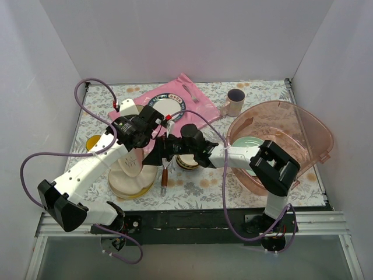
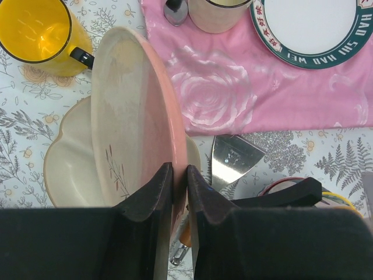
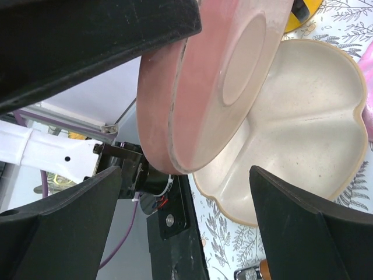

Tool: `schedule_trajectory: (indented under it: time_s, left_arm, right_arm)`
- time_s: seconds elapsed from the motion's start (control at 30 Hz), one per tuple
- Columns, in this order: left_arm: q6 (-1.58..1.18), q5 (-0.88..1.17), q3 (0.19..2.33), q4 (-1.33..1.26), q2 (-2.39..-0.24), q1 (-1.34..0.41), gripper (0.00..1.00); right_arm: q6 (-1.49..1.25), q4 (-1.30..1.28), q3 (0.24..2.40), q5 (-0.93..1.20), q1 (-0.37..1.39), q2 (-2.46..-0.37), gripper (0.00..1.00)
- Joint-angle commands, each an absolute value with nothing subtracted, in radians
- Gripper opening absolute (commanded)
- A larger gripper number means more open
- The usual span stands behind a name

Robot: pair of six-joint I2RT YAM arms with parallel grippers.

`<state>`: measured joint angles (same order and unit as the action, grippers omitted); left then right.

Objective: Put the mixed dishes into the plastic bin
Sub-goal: Pick up the plate at the center of the board.

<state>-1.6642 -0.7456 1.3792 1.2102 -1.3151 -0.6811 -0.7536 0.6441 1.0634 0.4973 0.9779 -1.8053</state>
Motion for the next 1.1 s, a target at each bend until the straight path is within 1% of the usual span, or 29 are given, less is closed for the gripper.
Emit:
schedule_trajectory:
  time_s: [0.0, 0.3, 0.4, 0.53, 0.6, 0.63, 0.7, 0.8, 0.83, 0.9, 0.93, 1.07]
  left_arm:
    - [-1.697, -0.765, 1.371, 1.170, -1.256, -0.666, 0.00]
    - [-1.736, -0.744, 1.356, 1.149, -1.229, -0.649, 0.00]
    - [-1.747, -0.744, 1.365, 1.150, -1.226, -0.647, 0.00]
    - [-1.758, -0.752, 1.373, 1.146, -1.220, -0.646, 0.00]
    - [-1.763, -0.755, 1.377, 1.141, -1.216, -0.644, 0.00]
    - [-1.767, -0.756, 1.379, 1.138, -1.213, -0.644, 0.00]
    - [-1.772, -0.758, 1.384, 1.135, -1.212, -0.646, 0.00]
    - [-1.775, -0.762, 1.387, 1.132, -1.203, -0.644, 0.00]
    - [-1.775, -0.764, 1.388, 1.131, -1.200, -0.644, 0.00]
    - [-1.775, -0.762, 1.390, 1.124, -1.190, -0.644, 0.00]
    - [-1.776, -0.764, 1.391, 1.123, -1.186, -0.644, 0.00]
    - [-1.766, -0.758, 1.391, 1.108, -1.181, -0.644, 0.00]
  right_arm:
    - [-0.755, 0.684, 1.152, 0.463, 0.989, -1.832, 0.97]
    - [-0.784, 0.649, 1.255, 0.448, 0.993, -1.911, 0.93]
    - [-0.814, 0.655, 1.272, 0.460, 0.994, -1.931, 0.88]
    - [-0.839, 0.669, 1.284, 0.471, 0.996, -1.942, 0.76]
    - [-0.851, 0.678, 1.284, 0.472, 0.996, -1.945, 0.74]
    - [-0.853, 0.680, 1.284, 0.472, 0.996, -1.945, 0.70]
    - [-0.865, 0.689, 1.284, 0.474, 0.994, -1.945, 0.66]
    - [-0.871, 0.695, 1.281, 0.479, 0.989, -1.944, 0.57]
    - [-0.879, 0.704, 1.276, 0.482, 0.988, -1.942, 0.50]
    - [-0.890, 0.719, 1.263, 0.492, 0.979, -1.941, 0.43]
    - [-0.906, 0.745, 1.258, 0.497, 0.976, -1.939, 0.38]
    - [-0.937, 0.785, 1.247, 0.517, 0.959, -1.934, 0.28]
